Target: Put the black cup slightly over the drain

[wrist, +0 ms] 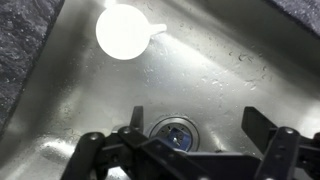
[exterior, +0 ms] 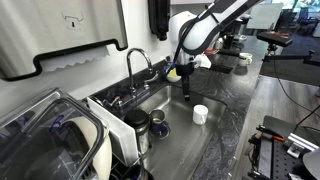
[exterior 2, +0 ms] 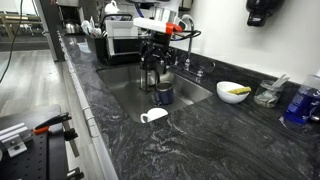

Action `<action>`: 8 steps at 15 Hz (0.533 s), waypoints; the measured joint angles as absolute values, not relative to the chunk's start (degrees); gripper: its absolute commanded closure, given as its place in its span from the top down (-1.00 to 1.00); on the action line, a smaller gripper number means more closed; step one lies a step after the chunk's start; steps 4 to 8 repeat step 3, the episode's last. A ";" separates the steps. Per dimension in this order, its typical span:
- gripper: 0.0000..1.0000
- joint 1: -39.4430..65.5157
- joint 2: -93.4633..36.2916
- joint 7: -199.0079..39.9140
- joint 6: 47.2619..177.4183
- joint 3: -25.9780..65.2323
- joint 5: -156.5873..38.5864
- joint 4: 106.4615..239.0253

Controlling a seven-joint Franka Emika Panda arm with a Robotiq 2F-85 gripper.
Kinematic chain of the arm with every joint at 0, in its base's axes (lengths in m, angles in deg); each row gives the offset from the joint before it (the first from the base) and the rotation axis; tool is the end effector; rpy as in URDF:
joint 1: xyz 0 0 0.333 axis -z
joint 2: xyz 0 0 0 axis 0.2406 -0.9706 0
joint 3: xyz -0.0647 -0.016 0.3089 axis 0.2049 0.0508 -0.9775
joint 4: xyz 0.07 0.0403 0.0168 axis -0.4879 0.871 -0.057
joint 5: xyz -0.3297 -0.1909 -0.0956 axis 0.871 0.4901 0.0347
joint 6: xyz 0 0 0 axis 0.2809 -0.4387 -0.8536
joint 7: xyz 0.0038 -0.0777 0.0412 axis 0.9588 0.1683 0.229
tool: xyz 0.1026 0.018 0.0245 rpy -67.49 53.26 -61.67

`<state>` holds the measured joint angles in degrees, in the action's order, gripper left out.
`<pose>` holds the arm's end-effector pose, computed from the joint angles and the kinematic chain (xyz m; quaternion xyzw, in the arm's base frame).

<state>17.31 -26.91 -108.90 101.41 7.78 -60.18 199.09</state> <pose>0.5621 0.0420 0.2935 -0.9618 -0.2602 0.0826 0.0205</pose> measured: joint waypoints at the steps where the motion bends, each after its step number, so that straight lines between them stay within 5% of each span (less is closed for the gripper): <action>1: 1.00 17.30 -25.79 -109.16 101.29 7.92 -60.18 199.73; 8: 1.00 17.22 -23.73 -109.36 101.26 8.15 -60.18 201.01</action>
